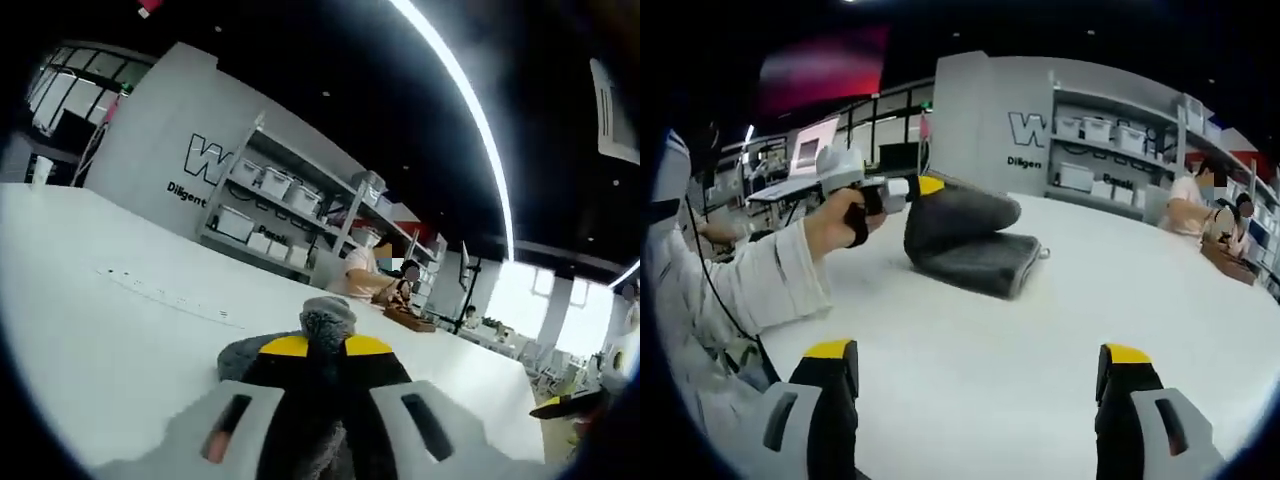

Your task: Open the folded towel by lifting each exposed corner and separating the folded layers until the towel lies flat within the target outline without major curled edges

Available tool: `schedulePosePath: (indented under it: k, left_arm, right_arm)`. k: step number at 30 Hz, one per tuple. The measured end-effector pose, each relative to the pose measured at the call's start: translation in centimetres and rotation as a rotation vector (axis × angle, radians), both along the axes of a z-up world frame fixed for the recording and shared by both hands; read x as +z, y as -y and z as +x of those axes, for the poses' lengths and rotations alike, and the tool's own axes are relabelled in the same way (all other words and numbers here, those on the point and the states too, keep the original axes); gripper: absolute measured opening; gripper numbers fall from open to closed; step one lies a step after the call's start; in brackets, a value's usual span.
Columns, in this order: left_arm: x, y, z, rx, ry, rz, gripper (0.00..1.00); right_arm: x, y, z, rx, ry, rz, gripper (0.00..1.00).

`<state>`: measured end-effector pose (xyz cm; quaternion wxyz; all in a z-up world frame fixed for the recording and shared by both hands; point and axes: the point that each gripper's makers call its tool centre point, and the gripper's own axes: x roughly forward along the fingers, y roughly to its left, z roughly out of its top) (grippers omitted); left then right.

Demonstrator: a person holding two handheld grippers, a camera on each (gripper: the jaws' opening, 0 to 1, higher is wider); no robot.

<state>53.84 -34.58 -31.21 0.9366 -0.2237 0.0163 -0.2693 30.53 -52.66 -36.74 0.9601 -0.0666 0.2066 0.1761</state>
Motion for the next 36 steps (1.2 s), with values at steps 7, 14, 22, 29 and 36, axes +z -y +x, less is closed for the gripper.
schedulePosePath:
  k: [7, 14, 22, 29, 36]
  left_arm:
    - [-0.5, -0.9, 0.0, 0.023, -0.007, 0.005, 0.08]
    - [-0.7, -2.5, 0.1, 0.084, -0.013, -0.025, 0.08]
    - [-1.1, -4.4, 0.1, 0.166, -0.016, -0.056, 0.08]
    - [-1.3, -5.7, 0.1, 0.226, -0.018, -0.076, 0.08]
    - [-2.1, -7.6, 0.1, 0.290, -0.038, -0.085, 0.08]
  right_arm:
    - [-0.2, -0.4, 0.3, 0.014, -0.002, 0.000, 0.98]
    - [-0.4, -0.9, 0.4, 0.029, -0.008, -0.002, 0.98]
    - [-0.6, -1.5, 0.4, 0.045, -0.012, -0.007, 0.98]
    - [-0.5, -1.6, 0.4, 0.047, -0.009, -0.008, 0.98]
    - [-0.8, -1.7, 0.4, 0.052, -0.016, -0.009, 0.98]
